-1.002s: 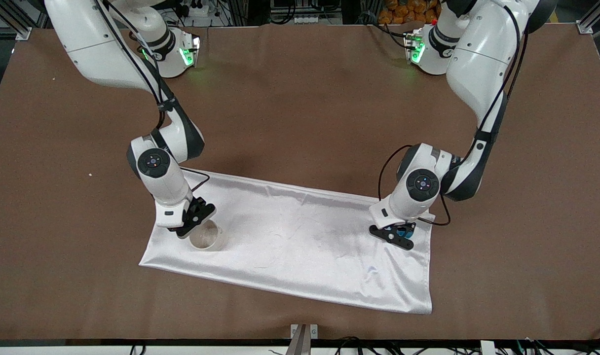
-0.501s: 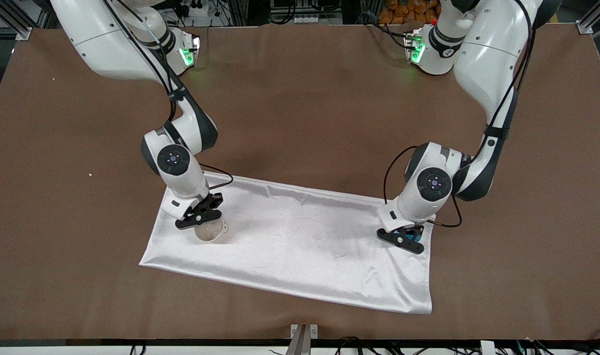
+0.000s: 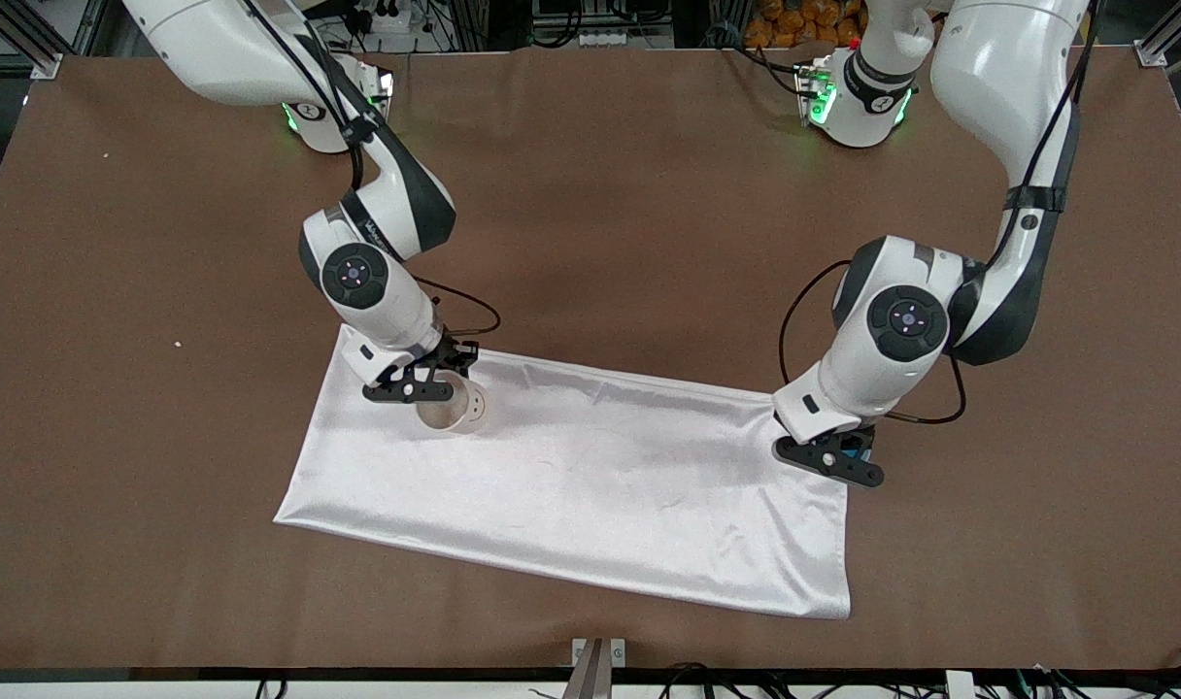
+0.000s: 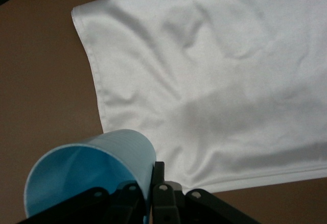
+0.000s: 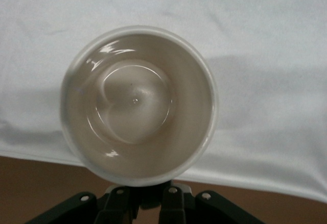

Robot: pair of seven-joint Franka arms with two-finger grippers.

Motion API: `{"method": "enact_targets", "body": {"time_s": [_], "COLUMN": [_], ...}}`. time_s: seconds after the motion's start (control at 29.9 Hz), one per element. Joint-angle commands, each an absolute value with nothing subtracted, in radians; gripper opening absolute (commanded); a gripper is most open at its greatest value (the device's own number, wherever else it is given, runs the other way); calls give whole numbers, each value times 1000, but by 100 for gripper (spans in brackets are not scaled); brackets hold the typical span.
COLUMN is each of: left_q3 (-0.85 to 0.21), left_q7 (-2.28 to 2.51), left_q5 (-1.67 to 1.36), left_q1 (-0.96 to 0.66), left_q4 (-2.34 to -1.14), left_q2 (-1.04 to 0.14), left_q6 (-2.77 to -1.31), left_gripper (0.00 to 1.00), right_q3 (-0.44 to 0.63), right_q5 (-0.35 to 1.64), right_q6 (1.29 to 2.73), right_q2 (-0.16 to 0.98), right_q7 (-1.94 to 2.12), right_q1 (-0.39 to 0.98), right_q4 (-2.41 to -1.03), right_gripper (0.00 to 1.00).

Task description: Place blue cup into white mug on table

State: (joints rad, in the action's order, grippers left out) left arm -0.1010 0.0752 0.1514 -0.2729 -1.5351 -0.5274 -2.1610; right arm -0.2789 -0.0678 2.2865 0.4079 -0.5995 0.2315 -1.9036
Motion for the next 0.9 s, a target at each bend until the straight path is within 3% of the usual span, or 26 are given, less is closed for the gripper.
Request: {"method": "enact_targets", "body": {"time_s": [0.0, 0.3, 0.63, 0.87], "left_q3": [-107, -115, -147, -173], "left_q7": [124, 175, 241, 282], "left_q5": [158, 153, 150, 150], "left_q1": [-273, -282, -282, -282], "left_q4": [-1559, -1563, -1571, -1575], "left_q2": [-459, -384, -324, -311], "left_q6": [-2092, -1970, -1885, -1878], "left_gripper": [0, 0, 0, 0], "right_q3": [-344, -376, -374, -374], "right_q5": [-38, -54, -60, -179], "right_q6": [2304, 2384, 2382, 2376], "right_q2": [264, 255, 285, 350], "right_q7": [-765, -1046, -1189, -1333], "right_q1": [250, 435, 540, 574], "right_q4": [-2060, -2131, -2129, -2120], "right_gripper": [0, 0, 0, 0]}}
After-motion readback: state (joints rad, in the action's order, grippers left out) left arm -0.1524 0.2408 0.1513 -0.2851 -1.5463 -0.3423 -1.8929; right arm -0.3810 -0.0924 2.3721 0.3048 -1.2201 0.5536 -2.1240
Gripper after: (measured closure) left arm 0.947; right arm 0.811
